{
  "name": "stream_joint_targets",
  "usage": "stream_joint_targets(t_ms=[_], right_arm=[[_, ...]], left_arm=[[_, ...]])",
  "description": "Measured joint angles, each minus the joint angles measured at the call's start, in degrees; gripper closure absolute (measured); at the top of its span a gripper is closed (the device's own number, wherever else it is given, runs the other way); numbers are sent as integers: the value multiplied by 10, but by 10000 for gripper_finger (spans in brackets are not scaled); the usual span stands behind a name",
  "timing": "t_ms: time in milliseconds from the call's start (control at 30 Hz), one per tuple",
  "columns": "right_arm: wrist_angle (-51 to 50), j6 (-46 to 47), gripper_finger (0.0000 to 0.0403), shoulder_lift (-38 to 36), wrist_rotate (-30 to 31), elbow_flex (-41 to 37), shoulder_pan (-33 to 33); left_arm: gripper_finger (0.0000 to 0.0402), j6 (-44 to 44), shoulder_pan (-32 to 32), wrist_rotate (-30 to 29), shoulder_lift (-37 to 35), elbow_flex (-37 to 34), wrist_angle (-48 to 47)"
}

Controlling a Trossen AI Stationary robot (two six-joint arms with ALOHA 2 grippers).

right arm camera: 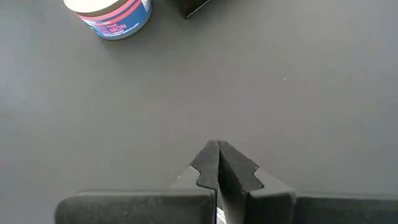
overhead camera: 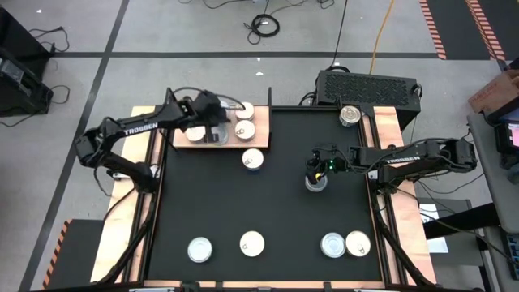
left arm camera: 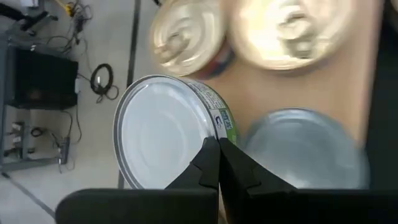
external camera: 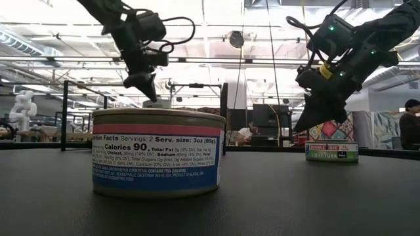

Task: Stack canned seafood by type on shelf
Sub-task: Stack the green tuna can on top of the green tuna on the shelf

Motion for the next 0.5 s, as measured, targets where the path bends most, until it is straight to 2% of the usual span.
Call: stream_joint_targets(t_ms=[233,500], right_arm=[[0,1,403,0,0,0,0],[0,2,403,0,3,0,0]], left_arm=[[402,3,57,63,2,-1,10],[402,7,61,71,50,-1,24]])
